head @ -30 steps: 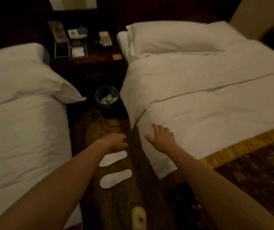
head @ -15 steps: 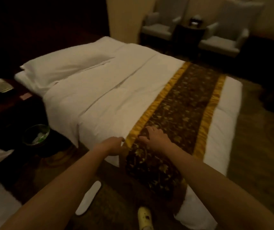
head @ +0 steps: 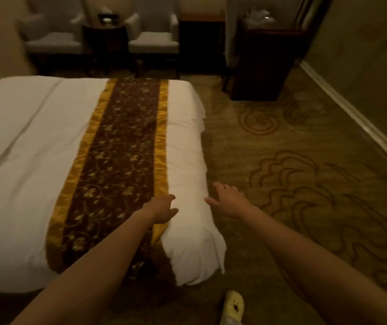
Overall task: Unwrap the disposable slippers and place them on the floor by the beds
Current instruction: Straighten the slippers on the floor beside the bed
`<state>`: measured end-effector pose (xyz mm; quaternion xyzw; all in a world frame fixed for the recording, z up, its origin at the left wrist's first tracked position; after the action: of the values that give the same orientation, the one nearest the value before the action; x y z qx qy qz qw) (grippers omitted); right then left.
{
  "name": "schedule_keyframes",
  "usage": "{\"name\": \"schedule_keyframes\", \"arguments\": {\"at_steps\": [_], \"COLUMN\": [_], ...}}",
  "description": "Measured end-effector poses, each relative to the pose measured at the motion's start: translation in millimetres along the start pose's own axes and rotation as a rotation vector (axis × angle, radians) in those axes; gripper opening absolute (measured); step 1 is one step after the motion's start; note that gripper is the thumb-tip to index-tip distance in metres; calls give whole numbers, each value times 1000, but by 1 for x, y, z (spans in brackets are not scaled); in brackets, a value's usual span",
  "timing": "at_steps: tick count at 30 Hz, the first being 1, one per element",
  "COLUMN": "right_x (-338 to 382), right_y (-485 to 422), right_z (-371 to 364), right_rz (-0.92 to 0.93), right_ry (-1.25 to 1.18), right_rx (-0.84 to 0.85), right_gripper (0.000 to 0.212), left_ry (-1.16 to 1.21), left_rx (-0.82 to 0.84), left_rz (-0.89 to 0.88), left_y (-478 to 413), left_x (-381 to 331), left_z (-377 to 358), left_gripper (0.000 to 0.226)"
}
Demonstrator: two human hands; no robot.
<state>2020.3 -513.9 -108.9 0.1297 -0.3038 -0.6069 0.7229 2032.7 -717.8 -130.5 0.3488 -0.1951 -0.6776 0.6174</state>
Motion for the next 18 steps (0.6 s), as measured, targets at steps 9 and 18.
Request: {"name": "schedule_keyframes", "arguments": {"at_steps": [9, 18], "right_x": [-206, -310], "right_y": [-16, -79], "right_z": [37, 80], "right_rz": [-194, -278], "right_ry": [-124, -235], "right_rx": [71, 84], "right_gripper": [72, 69], "left_ry": [-18, -93], "left_rx": [47, 107], "left_rz": [-82, -88], "left_y": [-94, -201], "left_x": [-194, -264], "left_z": [-6, 45], "left_gripper": [58, 59]}}
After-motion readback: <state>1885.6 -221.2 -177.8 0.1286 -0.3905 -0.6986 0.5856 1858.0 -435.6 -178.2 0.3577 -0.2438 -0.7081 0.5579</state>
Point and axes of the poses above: each hand's wrist, its own y-axis away from the middle knuckle, its own z-axis out of the back of the hand, x = y × z, the point moved 5 cm from there along -y, towards the middle knuckle, and after that the axes turned 12 degrees about x, right-handed, at the moved point
